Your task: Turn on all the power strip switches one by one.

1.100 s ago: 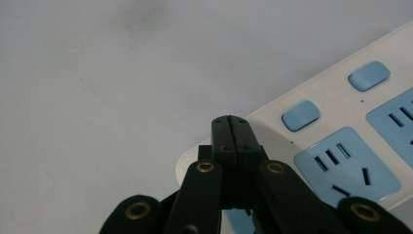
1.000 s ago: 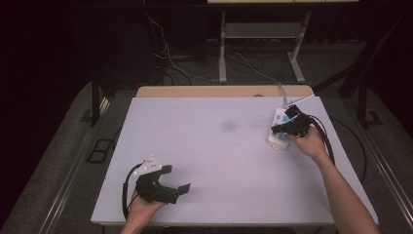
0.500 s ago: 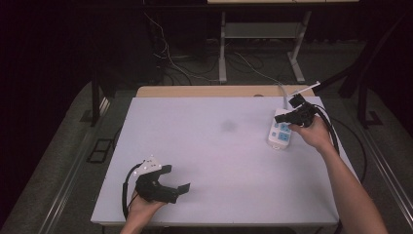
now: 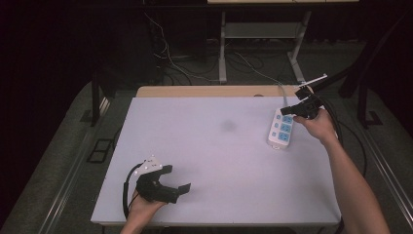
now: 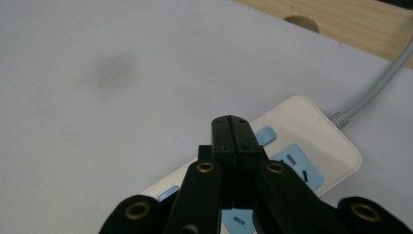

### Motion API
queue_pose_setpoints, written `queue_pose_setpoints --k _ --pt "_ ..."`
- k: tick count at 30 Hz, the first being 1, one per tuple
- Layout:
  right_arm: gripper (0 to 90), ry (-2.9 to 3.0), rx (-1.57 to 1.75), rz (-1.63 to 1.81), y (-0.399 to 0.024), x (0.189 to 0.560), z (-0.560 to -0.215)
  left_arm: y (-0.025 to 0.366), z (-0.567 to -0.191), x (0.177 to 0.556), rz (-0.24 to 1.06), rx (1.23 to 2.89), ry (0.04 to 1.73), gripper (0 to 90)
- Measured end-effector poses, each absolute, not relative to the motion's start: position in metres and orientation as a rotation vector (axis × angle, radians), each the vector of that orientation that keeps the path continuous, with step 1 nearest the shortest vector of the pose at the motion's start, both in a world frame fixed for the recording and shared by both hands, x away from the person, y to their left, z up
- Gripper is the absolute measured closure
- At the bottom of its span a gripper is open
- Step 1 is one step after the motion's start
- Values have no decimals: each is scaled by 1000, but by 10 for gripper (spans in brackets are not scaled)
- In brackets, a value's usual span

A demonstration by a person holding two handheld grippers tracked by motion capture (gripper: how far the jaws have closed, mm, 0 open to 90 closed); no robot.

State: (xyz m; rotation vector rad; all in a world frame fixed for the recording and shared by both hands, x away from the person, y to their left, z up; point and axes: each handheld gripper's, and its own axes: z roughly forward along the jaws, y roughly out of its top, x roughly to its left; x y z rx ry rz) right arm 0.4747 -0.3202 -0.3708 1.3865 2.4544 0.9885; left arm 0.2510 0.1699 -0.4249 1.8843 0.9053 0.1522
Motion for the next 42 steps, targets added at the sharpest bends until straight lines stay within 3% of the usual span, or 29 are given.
queue_pose_setpoints --k 25,42 --pt "900 2517 1420 930 -310 477 -406 171 -424 250 158 1879 905 0" --pt "900 2509 1372 880 -301 474 -411 170 -425 250 156 1886 902 0"
